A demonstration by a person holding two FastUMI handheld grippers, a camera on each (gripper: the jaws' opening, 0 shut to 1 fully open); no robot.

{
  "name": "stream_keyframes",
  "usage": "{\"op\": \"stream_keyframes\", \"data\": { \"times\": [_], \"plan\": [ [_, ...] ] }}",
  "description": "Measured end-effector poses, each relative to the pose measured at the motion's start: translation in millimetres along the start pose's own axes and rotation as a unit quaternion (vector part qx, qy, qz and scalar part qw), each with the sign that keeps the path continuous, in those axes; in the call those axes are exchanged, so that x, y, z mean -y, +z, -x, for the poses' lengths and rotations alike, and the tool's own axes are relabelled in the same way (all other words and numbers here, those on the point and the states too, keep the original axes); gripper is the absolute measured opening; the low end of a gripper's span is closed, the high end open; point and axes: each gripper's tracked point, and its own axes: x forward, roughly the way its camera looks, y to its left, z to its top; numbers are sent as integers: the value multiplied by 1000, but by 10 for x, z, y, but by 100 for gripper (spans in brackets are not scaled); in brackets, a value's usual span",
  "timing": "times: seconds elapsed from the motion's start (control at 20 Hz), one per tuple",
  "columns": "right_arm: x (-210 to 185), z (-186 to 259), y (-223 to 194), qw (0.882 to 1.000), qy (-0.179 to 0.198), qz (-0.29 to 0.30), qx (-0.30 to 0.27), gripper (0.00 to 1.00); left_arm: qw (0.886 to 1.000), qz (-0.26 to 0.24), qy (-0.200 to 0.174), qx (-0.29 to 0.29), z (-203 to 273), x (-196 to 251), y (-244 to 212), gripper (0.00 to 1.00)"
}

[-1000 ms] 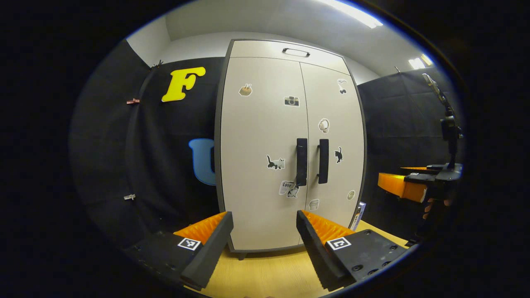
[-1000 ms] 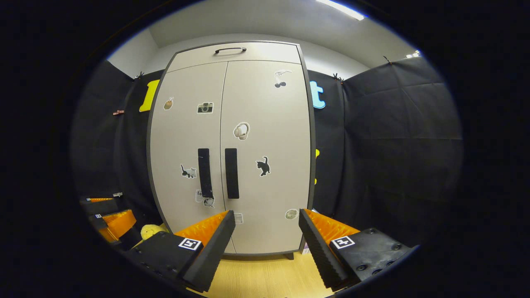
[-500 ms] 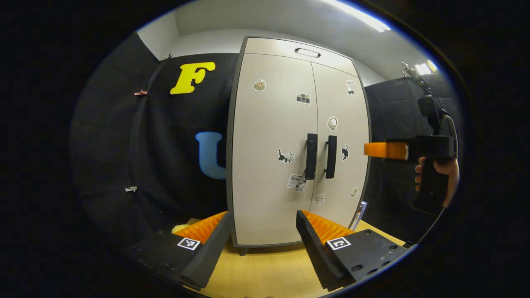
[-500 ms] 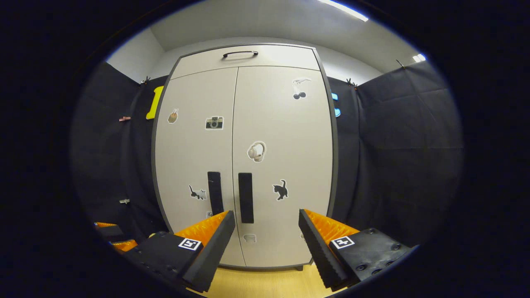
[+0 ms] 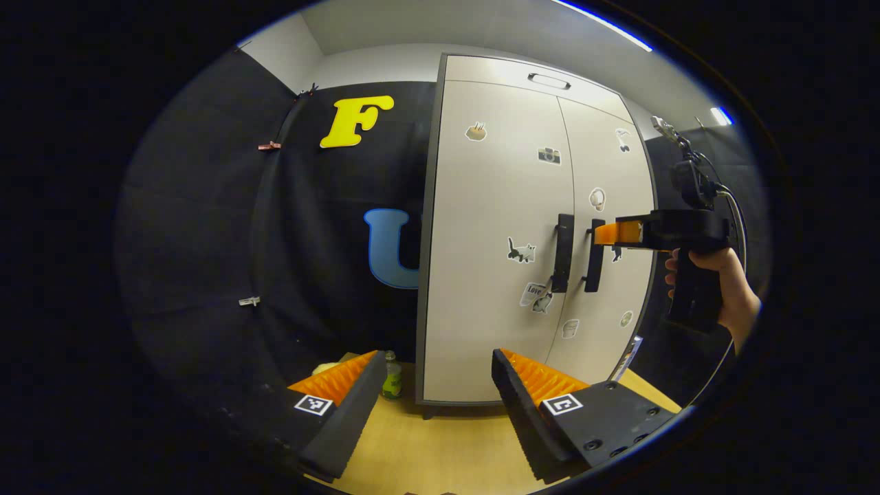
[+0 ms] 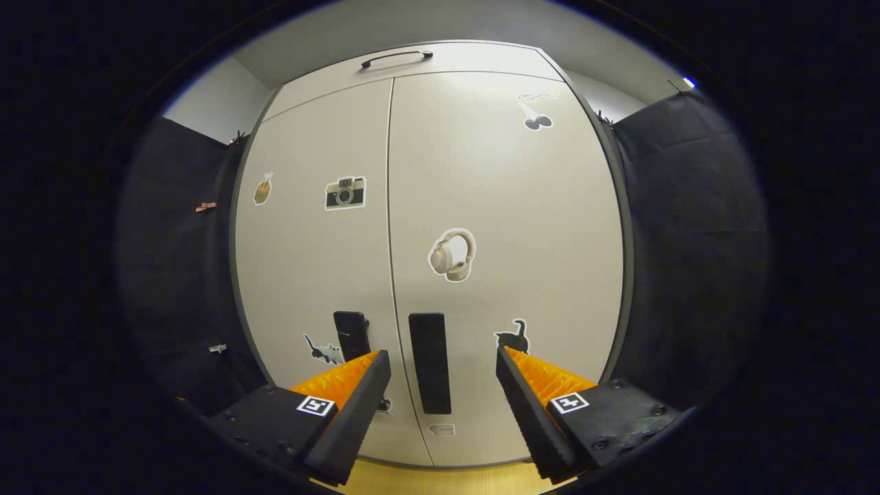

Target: Open the right door of the double-door shoe cabinet with the right hand, and open the left door with the left hand.

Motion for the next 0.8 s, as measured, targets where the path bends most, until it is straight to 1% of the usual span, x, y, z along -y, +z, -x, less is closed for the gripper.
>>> {"op": "stream_keyframes", "data": {
  "times": [0.1, 0.3, 0.55, 0.7, 0.8],
  "plan": [
    [2, -139, -71, 1000, -2, 8, -2, 98, 1000, -9, 9, -6, -32, -12, -34, 95],
    [-30, -352, -228, 1000, -5, 14, -13, 98, 1000, 4, -6, -21, -59, 146, -120, 95],
    [-99, -463, -379, 999, -6, 3, -34, 97, 1000, -10, -12, -21, -45, 269, -137, 95],
    [-45, -478, -371, 999, -20, 10, -32, 94, 1000, -12, -7, -21, -40, 240, -157, 95],
    [-31, -484, -390, 999, -25, 4, -35, 74, 1000, -3, -6, -21, -28, 216, -160, 95]
  ]
}}
